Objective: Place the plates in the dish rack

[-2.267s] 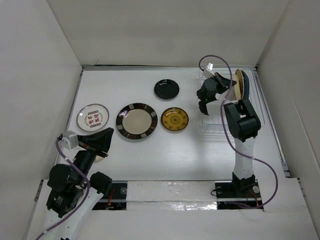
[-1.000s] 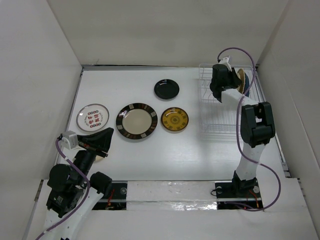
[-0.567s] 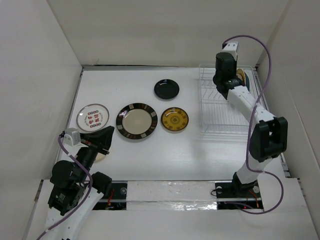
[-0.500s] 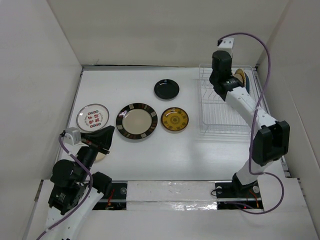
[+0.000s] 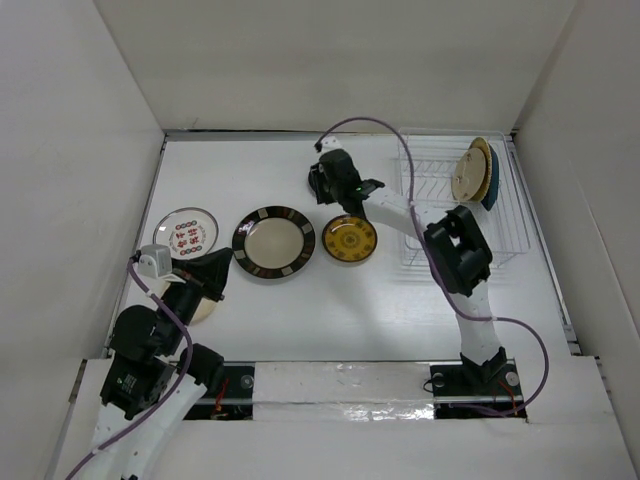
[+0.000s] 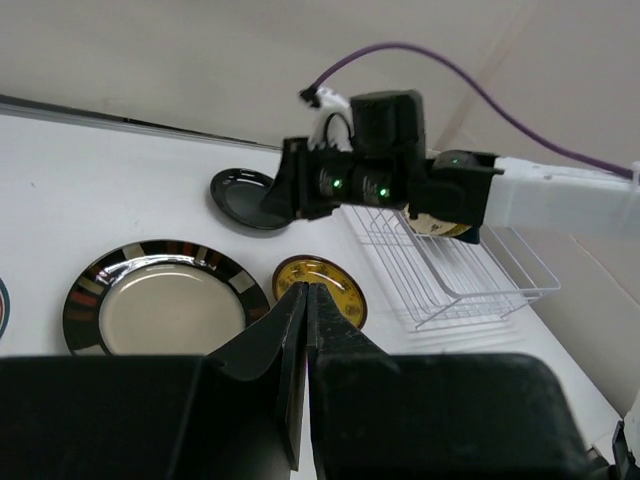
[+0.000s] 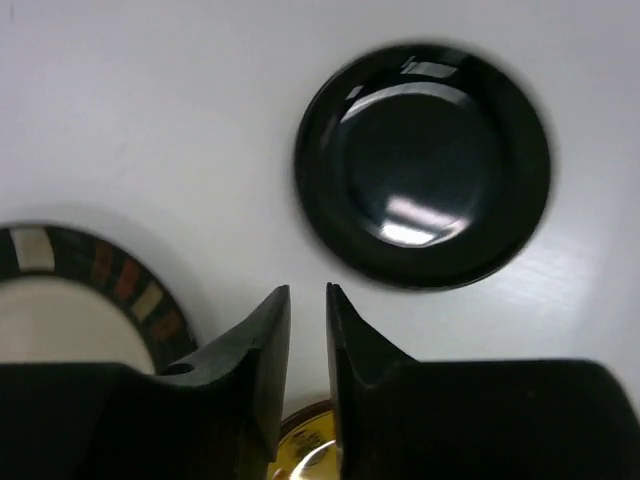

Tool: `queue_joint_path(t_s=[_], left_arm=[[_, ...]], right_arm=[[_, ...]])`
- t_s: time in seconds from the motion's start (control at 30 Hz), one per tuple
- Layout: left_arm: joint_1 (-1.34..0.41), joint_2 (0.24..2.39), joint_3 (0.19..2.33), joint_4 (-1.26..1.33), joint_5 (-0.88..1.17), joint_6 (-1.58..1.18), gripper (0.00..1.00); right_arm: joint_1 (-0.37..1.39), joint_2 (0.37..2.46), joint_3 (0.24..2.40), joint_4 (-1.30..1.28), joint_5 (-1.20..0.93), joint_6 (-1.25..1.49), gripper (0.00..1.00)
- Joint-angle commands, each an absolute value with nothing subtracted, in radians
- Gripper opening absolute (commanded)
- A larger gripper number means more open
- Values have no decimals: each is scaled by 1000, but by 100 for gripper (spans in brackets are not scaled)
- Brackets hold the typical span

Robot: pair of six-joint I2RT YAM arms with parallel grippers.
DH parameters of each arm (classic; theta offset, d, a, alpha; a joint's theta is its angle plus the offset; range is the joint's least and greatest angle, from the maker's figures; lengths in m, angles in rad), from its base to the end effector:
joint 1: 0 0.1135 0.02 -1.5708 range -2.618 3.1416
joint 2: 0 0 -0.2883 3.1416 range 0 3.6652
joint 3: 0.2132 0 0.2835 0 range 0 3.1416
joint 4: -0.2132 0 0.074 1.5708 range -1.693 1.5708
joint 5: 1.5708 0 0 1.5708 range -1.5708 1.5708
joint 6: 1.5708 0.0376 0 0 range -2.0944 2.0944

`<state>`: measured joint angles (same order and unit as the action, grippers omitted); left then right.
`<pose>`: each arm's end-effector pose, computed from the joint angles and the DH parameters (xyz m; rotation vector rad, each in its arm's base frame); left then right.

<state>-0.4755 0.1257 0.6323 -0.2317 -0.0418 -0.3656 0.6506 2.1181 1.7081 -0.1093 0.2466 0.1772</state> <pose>0.0492 -0.0236 0.3668 0.0363 1.3273 -0.6905 0.4384 0.3221 0.2494 -0.3419 2.0541 0.2490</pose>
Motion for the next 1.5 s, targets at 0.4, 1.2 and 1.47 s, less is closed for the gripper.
queue_joint_path(t_s=[0.4,1.2,1.47], left_arm=[[-472,190,647,-204,-72,-371,1],[-472,195,649,-207,-101,-374,3],[-472,204,650,-209,-101,-373,3]], right_arm=[[673,2243,1743,-150,-215,241,66],[653,2434,1802,-107,-621,321,23],[635,2425,1761,56,-773,429,0]])
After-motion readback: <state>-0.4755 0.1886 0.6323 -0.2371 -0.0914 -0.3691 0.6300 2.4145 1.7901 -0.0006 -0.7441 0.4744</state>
